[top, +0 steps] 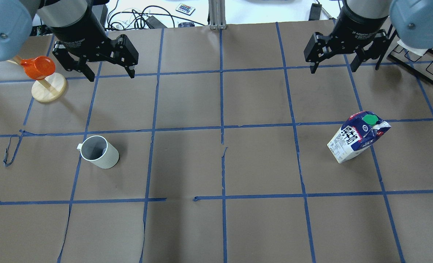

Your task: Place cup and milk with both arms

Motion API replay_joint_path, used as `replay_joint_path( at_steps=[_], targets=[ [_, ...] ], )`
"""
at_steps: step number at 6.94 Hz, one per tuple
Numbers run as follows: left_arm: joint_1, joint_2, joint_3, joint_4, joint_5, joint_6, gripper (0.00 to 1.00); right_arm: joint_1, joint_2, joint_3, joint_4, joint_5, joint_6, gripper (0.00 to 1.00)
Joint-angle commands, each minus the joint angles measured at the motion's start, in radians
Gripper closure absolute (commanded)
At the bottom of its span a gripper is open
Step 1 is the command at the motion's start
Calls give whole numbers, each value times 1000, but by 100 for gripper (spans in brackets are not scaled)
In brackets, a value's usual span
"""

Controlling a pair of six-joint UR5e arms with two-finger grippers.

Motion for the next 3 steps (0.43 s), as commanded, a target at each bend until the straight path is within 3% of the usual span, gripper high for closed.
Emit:
replay_joint_path(
  at_steps=[1, 3],
  targets=[
    [4, 0, -3, 0, 0, 0, 0, -49, 10, 54, -4, -1, -44, 0],
    [58, 11, -38, 1, 2, 10, 0, -129, 1, 65, -2, -2, -139, 0]
  ],
)
